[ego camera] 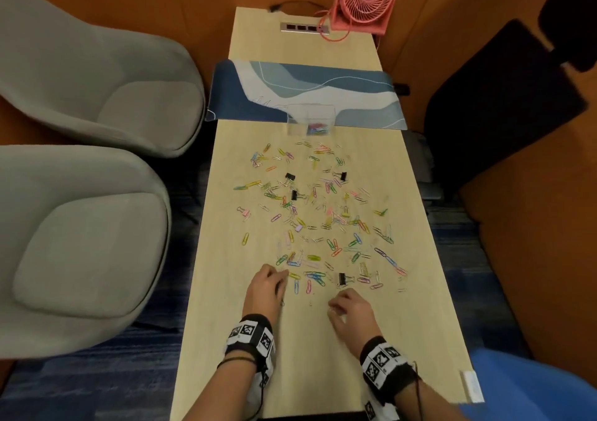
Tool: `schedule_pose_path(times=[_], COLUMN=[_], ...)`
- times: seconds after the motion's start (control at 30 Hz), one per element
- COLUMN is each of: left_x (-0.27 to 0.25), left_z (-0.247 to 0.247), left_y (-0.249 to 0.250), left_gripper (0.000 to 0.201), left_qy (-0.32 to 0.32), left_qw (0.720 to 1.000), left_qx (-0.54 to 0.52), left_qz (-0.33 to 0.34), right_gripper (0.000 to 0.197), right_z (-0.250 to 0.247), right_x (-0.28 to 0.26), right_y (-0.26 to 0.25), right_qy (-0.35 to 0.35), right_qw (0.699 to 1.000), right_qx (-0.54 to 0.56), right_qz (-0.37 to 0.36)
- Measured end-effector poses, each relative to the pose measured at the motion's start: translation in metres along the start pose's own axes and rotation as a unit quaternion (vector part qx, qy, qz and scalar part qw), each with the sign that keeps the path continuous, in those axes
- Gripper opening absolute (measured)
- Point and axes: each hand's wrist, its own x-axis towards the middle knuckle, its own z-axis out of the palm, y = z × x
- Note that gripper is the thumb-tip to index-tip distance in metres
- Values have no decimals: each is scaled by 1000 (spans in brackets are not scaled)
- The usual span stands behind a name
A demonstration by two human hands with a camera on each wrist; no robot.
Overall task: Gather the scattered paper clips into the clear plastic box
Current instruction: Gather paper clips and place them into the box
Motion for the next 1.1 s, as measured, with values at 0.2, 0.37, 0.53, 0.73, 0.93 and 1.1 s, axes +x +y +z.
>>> schedule_pose_path(times=[0.2,0.37,0.53,0.73,0.93,1.1], left_x=[0,-2,6,18,32,44], left_z=[-5,-4,-2,-8,-16,-22], left_y=[4,7,6,13,21,22], left_gripper=[9,44,18,10,10,14], left_qy=[16,-12,-15,-18,-53,-59], left_qw=[999,999,998,998,988,979], left_qx=[-24,-8,-5,7,-17,-41], left_qz=[-24,-33,-54,-53,-147,-189], right_gripper=[35,68,47,26,25,17], right_z=[15,17,26,6,-9,-25], right_x=[31,29,37,49,67,83], right_y=[-35,-52,-54,-62,-74,-65], right_qy=[12,-58,-77,-112,-199,-176], right_qw=[1000,994,973,940,890,936], right_qx=[14,-96,-217,-306,-379,-283], right_qz=[11,4,-28,-99,-158,-114])
